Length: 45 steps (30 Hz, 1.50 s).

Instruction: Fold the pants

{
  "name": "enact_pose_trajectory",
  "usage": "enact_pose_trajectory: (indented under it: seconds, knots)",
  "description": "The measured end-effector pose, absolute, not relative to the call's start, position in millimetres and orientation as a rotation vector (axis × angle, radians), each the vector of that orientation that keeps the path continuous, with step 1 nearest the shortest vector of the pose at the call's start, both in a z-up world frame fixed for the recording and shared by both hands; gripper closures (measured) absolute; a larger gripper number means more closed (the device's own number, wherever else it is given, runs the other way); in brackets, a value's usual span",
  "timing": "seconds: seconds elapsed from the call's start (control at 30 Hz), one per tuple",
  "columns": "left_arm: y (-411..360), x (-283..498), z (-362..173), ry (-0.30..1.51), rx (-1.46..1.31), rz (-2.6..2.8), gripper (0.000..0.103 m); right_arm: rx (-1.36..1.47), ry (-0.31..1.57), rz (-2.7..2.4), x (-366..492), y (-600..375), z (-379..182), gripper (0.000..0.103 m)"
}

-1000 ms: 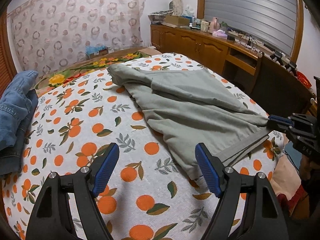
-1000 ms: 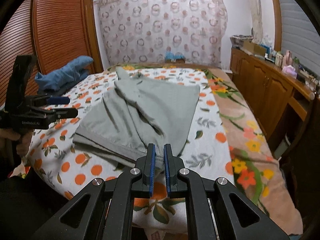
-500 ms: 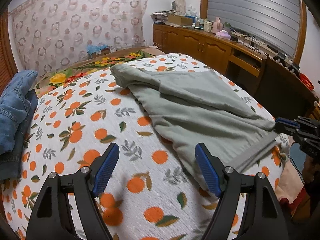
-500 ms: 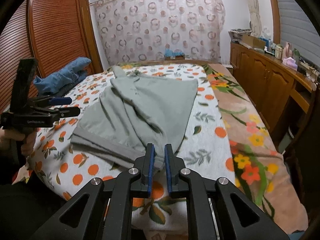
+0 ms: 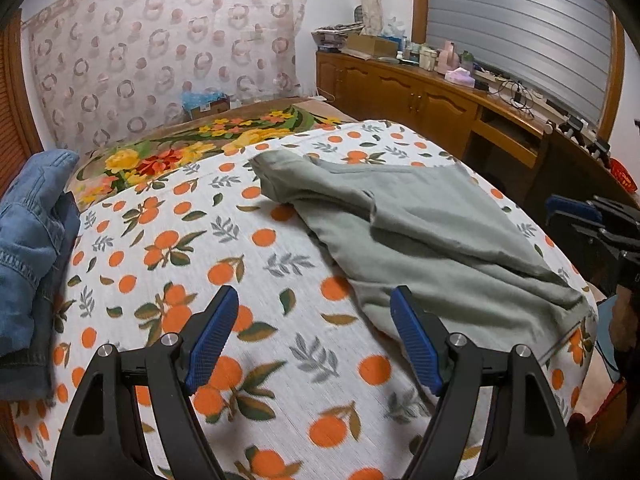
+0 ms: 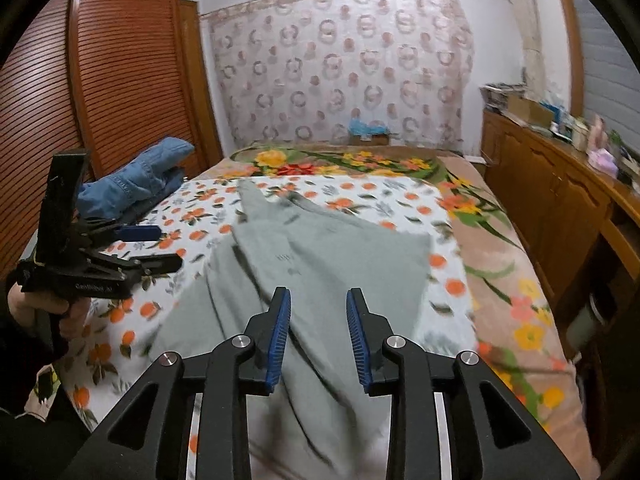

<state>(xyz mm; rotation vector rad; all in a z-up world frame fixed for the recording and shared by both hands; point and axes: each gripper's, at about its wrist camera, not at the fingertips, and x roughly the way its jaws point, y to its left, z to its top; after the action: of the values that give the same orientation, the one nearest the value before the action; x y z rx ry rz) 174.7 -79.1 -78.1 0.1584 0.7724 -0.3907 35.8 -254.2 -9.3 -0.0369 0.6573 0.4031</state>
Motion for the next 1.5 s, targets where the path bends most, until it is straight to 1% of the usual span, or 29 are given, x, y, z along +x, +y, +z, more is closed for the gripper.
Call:
enact_pose_trajectory:
  seconds: [0.23, 0.47, 0.83, 0.87, 0.9, 0.93, 1.03, 1.3, 1.5]
  knots:
    - [-75.2, 193.3, -75.7, 0.765, 0.185, -0.391, 0.024, -0.078, 0.684, 0.467, 71.9, -230.3, -16.5, 0.069]
    - [-66.2, 204.7, -80.3, 0.773, 0.191, -0.399, 0.024, -0.137, 0.748, 0.507, 106.1, -202.6, -26.3, 0.069]
    - [-58.2, 216.0, -94.2, 0.807, 0.171, -0.412, 0.024, -0.222, 0.817, 0.525, 137.4, -177.7, -36.4, 0.07]
    - [-58.4, 216.0, -95.1, 0.809, 0.172, -0.414, 0.024, -0.229, 0.821, 0.523, 138.8, -175.7, -35.8, 0.072]
    - [-58.5, 216.2, -95.3, 0.81, 0.172, -0.415, 0.024, -0.235, 0.826, 0.519, 140.3, -175.5, -37.4, 0.083]
    - [-58.6, 216.5, -95.8, 0.811, 0.171, -0.416, 0.024, -0.234, 0.826, 0.517, 140.2, -175.0, -36.7, 0.09]
    - [-59.0, 216.7, -98.0, 0.816, 0.17, -0.419, 0.024, -0.221, 0.817, 0.525, 138.7, -177.6, -29.4, 0.097]
    - [-66.5, 215.5, -99.1, 0.82, 0.188, -0.427, 0.024, -0.184, 0.768, 0.467, 140.3, -207.3, -7.0, 0.097]
    - [-75.1, 216.2, -95.9, 0.818, 0.197, -0.434, 0.024, -0.191, 0.745, 0.384, 151.0, -237.7, -3.3, 0.097]
